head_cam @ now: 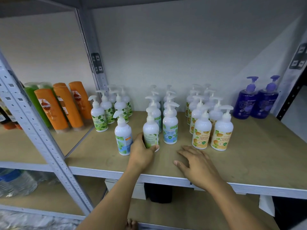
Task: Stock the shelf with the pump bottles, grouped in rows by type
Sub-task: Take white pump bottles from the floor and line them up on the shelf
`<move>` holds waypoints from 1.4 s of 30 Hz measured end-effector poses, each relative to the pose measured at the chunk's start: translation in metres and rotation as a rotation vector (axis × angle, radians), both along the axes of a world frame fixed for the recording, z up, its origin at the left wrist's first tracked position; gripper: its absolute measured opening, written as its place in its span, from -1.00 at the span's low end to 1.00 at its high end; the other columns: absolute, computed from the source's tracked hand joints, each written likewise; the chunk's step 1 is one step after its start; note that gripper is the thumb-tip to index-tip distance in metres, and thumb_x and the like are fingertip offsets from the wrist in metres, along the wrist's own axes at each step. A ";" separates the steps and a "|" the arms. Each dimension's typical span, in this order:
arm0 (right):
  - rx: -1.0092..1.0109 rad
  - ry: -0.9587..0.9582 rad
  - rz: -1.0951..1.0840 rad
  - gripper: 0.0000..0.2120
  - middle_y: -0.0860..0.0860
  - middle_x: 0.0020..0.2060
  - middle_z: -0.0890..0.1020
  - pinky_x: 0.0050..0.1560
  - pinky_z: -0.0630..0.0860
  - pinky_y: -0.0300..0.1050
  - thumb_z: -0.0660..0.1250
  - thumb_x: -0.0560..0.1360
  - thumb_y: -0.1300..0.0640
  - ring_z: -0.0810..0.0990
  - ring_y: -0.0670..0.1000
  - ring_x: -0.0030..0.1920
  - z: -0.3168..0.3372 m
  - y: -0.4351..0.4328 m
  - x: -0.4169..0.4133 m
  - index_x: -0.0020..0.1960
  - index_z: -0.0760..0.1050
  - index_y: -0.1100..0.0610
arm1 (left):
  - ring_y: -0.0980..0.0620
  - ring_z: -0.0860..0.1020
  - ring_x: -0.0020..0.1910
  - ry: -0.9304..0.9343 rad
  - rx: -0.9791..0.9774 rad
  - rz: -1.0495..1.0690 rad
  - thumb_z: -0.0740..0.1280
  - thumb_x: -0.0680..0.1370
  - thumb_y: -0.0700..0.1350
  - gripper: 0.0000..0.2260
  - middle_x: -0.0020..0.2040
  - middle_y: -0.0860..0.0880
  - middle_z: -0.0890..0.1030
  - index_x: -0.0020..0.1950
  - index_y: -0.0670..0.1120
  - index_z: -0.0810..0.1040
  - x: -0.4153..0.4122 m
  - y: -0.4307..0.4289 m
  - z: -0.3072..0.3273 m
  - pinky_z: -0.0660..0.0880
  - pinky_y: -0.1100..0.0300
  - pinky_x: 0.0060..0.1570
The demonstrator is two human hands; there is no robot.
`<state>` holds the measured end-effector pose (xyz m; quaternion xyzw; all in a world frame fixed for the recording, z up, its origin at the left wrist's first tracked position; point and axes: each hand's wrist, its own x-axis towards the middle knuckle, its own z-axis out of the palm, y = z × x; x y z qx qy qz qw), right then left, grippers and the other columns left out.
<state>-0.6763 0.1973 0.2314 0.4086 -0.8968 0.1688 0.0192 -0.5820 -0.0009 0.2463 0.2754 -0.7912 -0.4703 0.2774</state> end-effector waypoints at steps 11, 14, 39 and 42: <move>0.015 0.007 -0.021 -0.20 -0.19 0.53 0.29 0.51 0.10 -0.08 -0.19 0.39 -0.45 0.19 -0.13 0.53 -0.002 -0.002 -0.003 0.48 0.35 -0.16 | 0.07 0.58 0.09 -0.011 -0.002 -0.021 0.56 0.44 -0.10 -0.55 0.13 0.09 0.60 0.22 0.03 0.43 -0.029 -0.021 -0.006 0.48 0.20 0.07; 0.017 0.001 -0.023 -0.20 -0.19 0.53 0.29 0.51 0.10 -0.07 -0.19 0.39 -0.46 0.19 -0.13 0.52 -0.002 -0.002 -0.003 0.48 0.35 -0.17 | 0.08 0.56 0.19 0.015 0.022 -0.028 0.60 0.39 -0.03 -0.38 0.24 0.07 0.56 0.35 -0.02 0.38 -0.031 -0.022 -0.009 0.52 0.15 0.17; 0.027 0.006 -0.025 -0.28 -0.19 0.52 0.29 0.49 0.07 -0.10 -0.12 0.44 -0.43 0.18 -0.13 0.53 -0.001 -0.002 -0.001 0.48 0.35 -0.17 | 0.20 0.54 0.02 -0.024 0.007 -0.055 0.60 0.41 -0.14 -0.44 0.10 0.11 0.54 0.29 -0.04 0.39 -0.025 -0.042 0.004 0.40 0.49 -0.08; 0.033 0.001 -0.026 -0.28 -0.19 0.53 0.29 0.49 0.08 -0.10 -0.12 0.45 -0.43 0.18 -0.12 0.53 0.000 -0.002 -0.001 0.48 0.35 -0.16 | 0.14 0.56 0.13 -0.017 0.063 -0.110 0.54 0.46 -0.23 -0.48 0.18 0.05 0.56 0.31 -0.03 0.39 -0.020 -0.050 0.003 0.49 0.35 0.13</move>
